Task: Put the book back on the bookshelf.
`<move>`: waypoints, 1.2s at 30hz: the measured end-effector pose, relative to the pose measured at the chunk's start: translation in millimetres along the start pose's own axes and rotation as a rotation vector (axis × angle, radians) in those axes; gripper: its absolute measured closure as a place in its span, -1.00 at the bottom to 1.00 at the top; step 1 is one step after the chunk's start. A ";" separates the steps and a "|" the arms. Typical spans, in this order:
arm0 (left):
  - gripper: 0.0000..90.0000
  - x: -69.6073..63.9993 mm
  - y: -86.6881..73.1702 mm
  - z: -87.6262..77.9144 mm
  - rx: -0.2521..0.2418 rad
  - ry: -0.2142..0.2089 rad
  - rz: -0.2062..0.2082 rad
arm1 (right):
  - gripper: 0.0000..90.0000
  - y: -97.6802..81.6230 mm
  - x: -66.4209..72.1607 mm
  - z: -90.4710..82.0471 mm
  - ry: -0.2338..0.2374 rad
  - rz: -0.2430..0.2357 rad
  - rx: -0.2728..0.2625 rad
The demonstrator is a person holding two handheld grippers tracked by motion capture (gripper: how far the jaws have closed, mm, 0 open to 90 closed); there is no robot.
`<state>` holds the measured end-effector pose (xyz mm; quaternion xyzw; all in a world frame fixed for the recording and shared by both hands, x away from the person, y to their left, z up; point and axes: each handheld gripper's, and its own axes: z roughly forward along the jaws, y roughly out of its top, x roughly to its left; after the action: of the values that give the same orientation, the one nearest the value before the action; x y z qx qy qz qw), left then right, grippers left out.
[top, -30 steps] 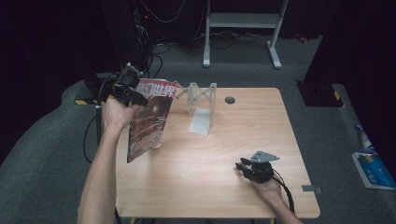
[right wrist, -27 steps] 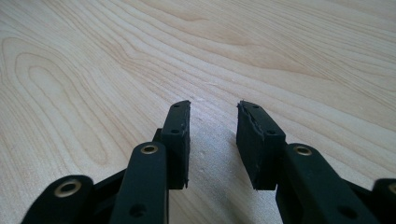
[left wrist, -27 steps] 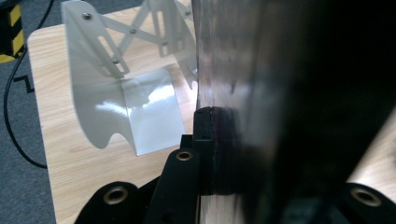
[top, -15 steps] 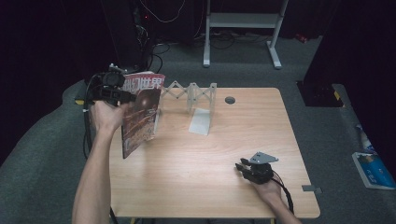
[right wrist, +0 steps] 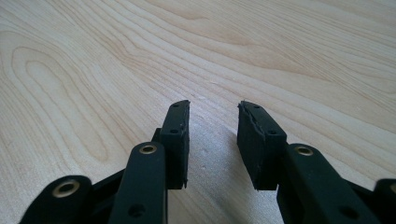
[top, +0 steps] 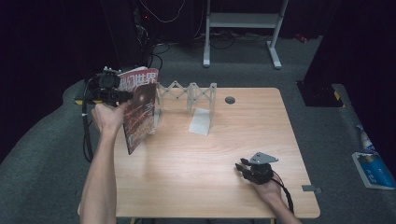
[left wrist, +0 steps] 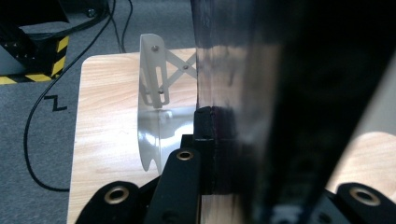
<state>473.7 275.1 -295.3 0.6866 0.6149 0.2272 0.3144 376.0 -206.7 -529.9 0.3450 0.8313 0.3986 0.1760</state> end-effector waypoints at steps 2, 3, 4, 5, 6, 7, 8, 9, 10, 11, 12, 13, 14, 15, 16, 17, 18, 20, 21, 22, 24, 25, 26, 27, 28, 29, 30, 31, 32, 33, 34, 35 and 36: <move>0.86 0.1 -1.5 3.5 -0.015 0.004 -0.007 | 0.42 0.0 0.1 0.0 0.000 -0.001 0.000; 0.86 -0.2 -1.8 5.3 -0.020 0.008 -0.008 | 0.41 0.0 0.1 0.0 0.000 -0.001 0.000; 0.86 -0.5 -2.0 6.9 -0.024 0.011 -0.006 | 0.41 0.0 0.2 0.0 0.000 0.000 0.000; 0.86 -1.1 -1.9 8.3 -0.031 0.014 -0.005 | 0.41 0.0 0.2 0.0 0.000 0.000 0.000; 0.86 -2.0 -2.0 9.5 -0.041 0.015 -0.010 | 0.41 -0.1 0.2 0.0 -0.001 -0.001 0.000; 0.86 -2.4 -2.2 10.5 -0.054 0.018 -0.012 | 0.41 -0.1 0.2 0.0 -0.001 -0.002 0.000; 0.86 -2.3 -2.7 11.3 -0.065 0.017 -0.017 | 0.41 0.0 0.2 -0.1 -0.002 -0.002 0.002; 0.86 -2.2 -3.7 12.2 -0.078 0.017 -0.025 | 0.41 0.0 0.3 -0.1 -0.002 -0.002 0.002; 0.86 -1.7 -4.9 13.2 -0.090 0.014 -0.034 | 0.41 0.0 0.3 -0.1 -0.002 -0.002 0.002; 0.86 -1.1 -6.3 14.2 -0.100 0.012 -0.042 | 0.41 0.0 0.4 -0.1 -0.003 -0.001 0.001; 0.86 -0.7 -7.4 15.1 -0.106 0.011 -0.048 | 0.41 0.0 0.5 0.0 -0.004 -0.001 0.001; 0.86 0.0 -8.9 16.7 -0.112 0.014 -0.049 | 0.41 0.0 0.6 0.0 -0.004 -0.001 0.001; 0.86 -0.4 -9.8 18.2 -0.113 0.014 -0.054 | 0.41 0.0 0.6 0.1 -0.005 -0.001 0.001; 0.86 -0.4 -9.8 18.2 -0.113 0.014 -0.054 | 0.41 0.0 0.6 0.1 -0.005 -0.001 0.001; 0.86 0.3 -11.4 20.8 -0.115 0.016 -0.054 | 0.41 0.0 0.6 0.1 -0.005 -0.001 0.001; 0.86 0.6 -12.2 22.1 -0.115 0.017 -0.056 | 0.41 0.0 0.5 0.1 -0.005 -0.003 0.000; 0.86 1.2 -13.0 23.5 -0.118 0.019 -0.058 | 0.41 0.0 0.5 0.1 -0.005 -0.003 0.000; 0.86 1.3 -14.8 26.1 -0.125 0.017 -0.069 | 0.41 -0.1 0.5 0.1 -0.006 -0.004 0.000; 0.86 1.0 -15.5 27.2 -0.131 0.018 -0.071 | 0.41 -0.1 0.6 0.1 -0.006 -0.004 0.000; 0.86 0.8 -16.1 28.0 -0.136 0.022 -0.065 | 0.41 -0.1 0.6 0.1 -0.006 -0.004 0.000; 0.86 -0.4 -16.5 30.0 -0.145 0.022 -0.063 | 0.41 -0.1 0.5 0.1 -0.005 -0.005 0.000; 0.86 -1.3 -16.3 31.0 -0.148 0.020 -0.067 | 0.41 -0.1 0.5 0.1 -0.005 -0.005 0.000; 0.86 -1.8 -16.0 32.0 -0.153 0.021 -0.066 | 0.41 -0.1 0.5 0.1 -0.005 -0.005 0.000; 0.86 -2.2 -15.8 33.2 -0.158 0.019 -0.066 | 0.41 -0.1 0.6 0.0 -0.005 -0.004 0.000; 0.86 -2.9 -15.7 34.6 -0.162 0.019 -0.067 | 0.41 -0.2 0.8 0.0 -0.005 -0.004 0.000; 0.86 -3.6 -15.5 35.9 -0.168 0.021 -0.067 | 0.41 -0.3 0.8 -0.1 -0.005 -0.004 0.000; 0.86 -4.6 -15.2 37.2 -0.174 0.024 -0.068 | 0.41 -0.3 0.8 0.0 -0.005 -0.005 0.000; 0.86 -4.6 -15.2 37.2 -0.174 0.024 -0.068 | 0.41 -0.3 0.8 0.0 -0.005 -0.005 0.000; 0.86 -6.2 -14.9 39.5 -0.183 0.024 -0.066 | 0.41 -0.3 0.8 -0.1 -0.004 -0.005 0.000; 0.86 -6.8 -14.8 40.7 -0.188 0.025 -0.067 | 0.41 -0.3 0.8 -0.1 -0.004 -0.005 0.000; 0.86 -7.3 -15.0 42.0 -0.193 0.025 -0.070 | 0.41 -0.4 0.9 -0.1 -0.004 -0.005 0.000; 0.86 -7.7 -15.6 43.2 -0.199 0.024 -0.076 | 0.41 -0.4 1.0 -0.2 -0.004 -0.006 0.000; 0.86 -7.7 -16.5 44.4 -0.203 0.022 -0.080 | 0.40 -0.4 1.1 -0.2 -0.004 -0.004 0.000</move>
<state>492.0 261.5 -337.5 0.6236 0.6190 0.2833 0.3843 374.9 -206.2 -530.1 0.3441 0.8318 0.3974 0.1784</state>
